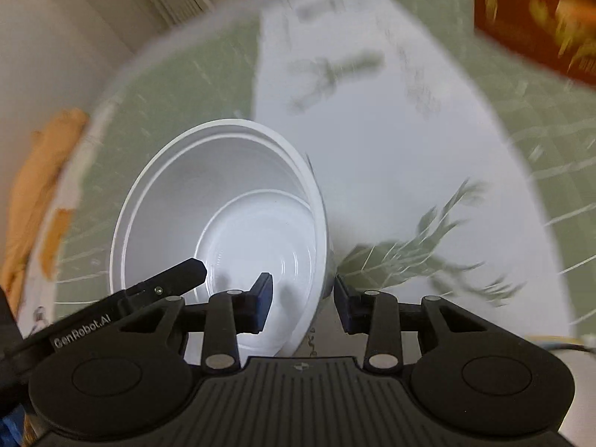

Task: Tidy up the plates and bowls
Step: 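Grasp the rim of the white plastic bowl with the right gripper, then carry the white plastic bowl onto the blue bowl and release it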

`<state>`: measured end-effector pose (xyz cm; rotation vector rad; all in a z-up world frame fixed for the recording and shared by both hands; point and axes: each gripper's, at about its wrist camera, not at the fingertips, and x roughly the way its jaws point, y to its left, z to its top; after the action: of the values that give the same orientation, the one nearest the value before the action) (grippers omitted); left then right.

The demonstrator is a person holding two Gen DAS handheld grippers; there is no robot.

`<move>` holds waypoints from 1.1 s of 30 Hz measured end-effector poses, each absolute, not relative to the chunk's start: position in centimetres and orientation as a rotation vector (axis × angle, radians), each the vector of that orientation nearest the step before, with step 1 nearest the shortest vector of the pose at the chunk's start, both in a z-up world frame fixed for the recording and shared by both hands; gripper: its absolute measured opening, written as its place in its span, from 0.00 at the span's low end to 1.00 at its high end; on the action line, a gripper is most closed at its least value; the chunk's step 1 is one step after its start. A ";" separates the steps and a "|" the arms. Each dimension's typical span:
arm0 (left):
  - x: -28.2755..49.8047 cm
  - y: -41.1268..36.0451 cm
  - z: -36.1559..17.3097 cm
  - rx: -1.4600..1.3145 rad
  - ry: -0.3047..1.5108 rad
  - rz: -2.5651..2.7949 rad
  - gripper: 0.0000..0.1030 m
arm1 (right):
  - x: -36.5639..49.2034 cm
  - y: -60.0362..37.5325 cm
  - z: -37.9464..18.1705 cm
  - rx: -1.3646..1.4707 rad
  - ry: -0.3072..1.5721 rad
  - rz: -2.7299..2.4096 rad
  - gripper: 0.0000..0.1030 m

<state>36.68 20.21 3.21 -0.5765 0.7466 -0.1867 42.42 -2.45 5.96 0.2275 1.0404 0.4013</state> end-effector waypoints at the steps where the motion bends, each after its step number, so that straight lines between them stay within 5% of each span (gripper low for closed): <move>1: 35.9 19.3 4.8 -0.576 0.724 -0.211 0.30 | 41.4 -3.5 7.4 0.223 1.003 0.405 0.35; 10: 31.3 7.3 11.1 -0.360 0.754 -0.339 0.28 | 32.6 -15.1 14.3 0.221 0.824 0.381 0.35; 23: 31.8 2.2 3.9 -0.308 1.013 -0.289 0.26 | 33.3 -20.5 5.3 0.301 0.966 0.299 0.36; 33: 30.7 4.0 5.3 -0.337 0.899 -0.234 0.25 | 33.5 -22.9 3.3 0.286 0.933 0.209 0.41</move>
<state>30.70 3.99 5.30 -0.3366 0.8987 -0.2340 33.51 -22.93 3.30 0.2857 0.9334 0.2092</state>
